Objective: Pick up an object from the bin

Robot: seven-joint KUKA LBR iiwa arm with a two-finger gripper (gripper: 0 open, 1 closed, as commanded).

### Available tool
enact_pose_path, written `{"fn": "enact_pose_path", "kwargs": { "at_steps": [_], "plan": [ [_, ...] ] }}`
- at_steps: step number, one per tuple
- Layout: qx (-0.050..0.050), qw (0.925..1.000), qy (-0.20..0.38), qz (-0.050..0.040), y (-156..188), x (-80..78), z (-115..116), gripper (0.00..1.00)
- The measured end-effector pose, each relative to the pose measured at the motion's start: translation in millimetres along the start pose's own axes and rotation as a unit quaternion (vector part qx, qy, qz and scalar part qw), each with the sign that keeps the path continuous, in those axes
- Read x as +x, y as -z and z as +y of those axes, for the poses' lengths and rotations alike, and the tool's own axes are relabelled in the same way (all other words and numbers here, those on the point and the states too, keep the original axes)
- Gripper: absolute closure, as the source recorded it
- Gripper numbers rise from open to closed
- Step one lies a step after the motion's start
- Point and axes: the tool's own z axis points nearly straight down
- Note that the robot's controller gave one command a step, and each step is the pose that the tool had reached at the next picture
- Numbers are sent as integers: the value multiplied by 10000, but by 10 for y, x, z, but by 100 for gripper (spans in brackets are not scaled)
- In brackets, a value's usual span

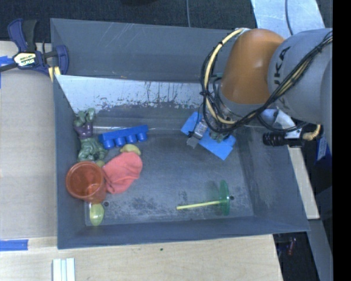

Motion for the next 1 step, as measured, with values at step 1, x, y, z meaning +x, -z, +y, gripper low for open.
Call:
{"fn": "enact_pose_path", "kwargs": {
  "at_steps": [1],
  "plan": [
    [31, 10000, 2, 44, 287, 12, -11, 100]
  ]
}}
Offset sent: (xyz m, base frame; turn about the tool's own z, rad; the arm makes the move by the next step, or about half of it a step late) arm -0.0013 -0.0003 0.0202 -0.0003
